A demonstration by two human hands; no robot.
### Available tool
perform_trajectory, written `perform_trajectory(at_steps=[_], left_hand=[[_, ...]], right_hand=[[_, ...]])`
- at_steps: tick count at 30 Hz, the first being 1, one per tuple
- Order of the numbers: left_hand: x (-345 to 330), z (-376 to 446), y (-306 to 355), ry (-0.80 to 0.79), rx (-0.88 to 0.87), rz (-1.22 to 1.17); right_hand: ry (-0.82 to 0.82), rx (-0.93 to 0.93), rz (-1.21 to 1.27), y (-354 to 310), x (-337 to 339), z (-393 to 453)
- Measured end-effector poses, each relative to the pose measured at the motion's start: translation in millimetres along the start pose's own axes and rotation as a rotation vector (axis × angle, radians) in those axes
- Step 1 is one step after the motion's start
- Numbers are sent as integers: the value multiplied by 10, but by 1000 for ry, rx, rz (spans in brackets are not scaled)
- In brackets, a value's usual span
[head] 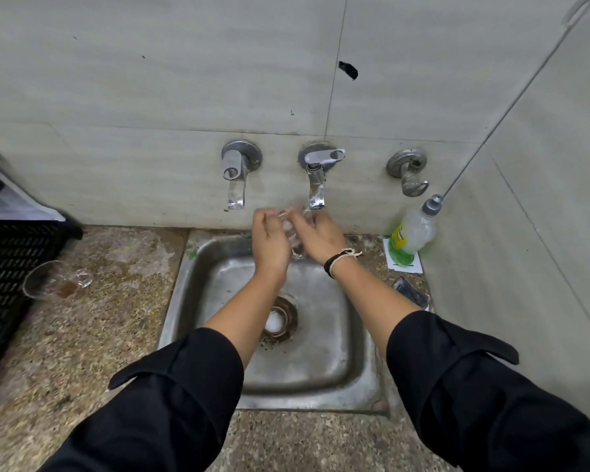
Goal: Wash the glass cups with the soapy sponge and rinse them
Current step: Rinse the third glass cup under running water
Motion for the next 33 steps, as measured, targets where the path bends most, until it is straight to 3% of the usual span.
perform_trajectory(at_steps=[1, 3, 5, 8, 10, 12, 14, 16, 18, 20, 23, 24, 26, 28, 30, 31, 33], left_hand=[[1, -16, 68, -74, -126, 78], [-21, -27, 65, -135, -160, 127], [-20, -32, 7, -158, 99, 45], [-41, -120, -15, -377, 631, 4], [-62, -159, 17, -448, 704, 96], [-92, -105, 61, -432, 499, 217], [-100, -43, 100, -376, 45, 388], [-74, -78, 102, -378, -392, 494], [-47, -87, 72, -386, -520, 456], [-80, -50, 86, -354, -337, 336], [-196, -55, 147, -363, 421, 106], [-177, -76, 202, -357, 548, 104], [-94, -33, 284, -361, 496, 180], [-27, 91, 350, -383, 208, 308], [-23, 146, 396, -474, -20, 358], [-35, 136, 422, -526, -60, 316], [-81, 112, 536, -608, -58, 255]], right_hand=[[-16, -31, 8, 23, -1, 23], [34, 8, -7, 32, 0, -5], [189, 195, -80, 3, 57, -93], [310, 557, -163, -19, 128, -235], [297, 620, -207, 61, 124, -230], [297, 436, -162, 130, 82, -178], [214, 88, 3, 168, 69, -65], [31, -319, 190, 182, 70, -12], [-60, -399, 135, 140, 103, 12], [58, -120, -69, 73, 125, 70], [254, 337, -135, -31, 197, -5], [227, 433, -162, -51, 205, 2], [33, 499, -219, -112, 194, 8], [-310, 280, -201, -149, 167, 17], [-675, -94, 102, -90, 179, -15], [-803, -178, 216, -77, 213, -48], [-856, -184, 341, -62, 243, -51]])
Point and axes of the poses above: each hand's wrist, its own z-axis towards the middle knuckle, its own x-axis out of the back of the hand, y = z × x, the point moved 4 cm from there along z, towards the middle knuckle, and after that the axes turned 6 degrees about y, right-handed, at the moved point
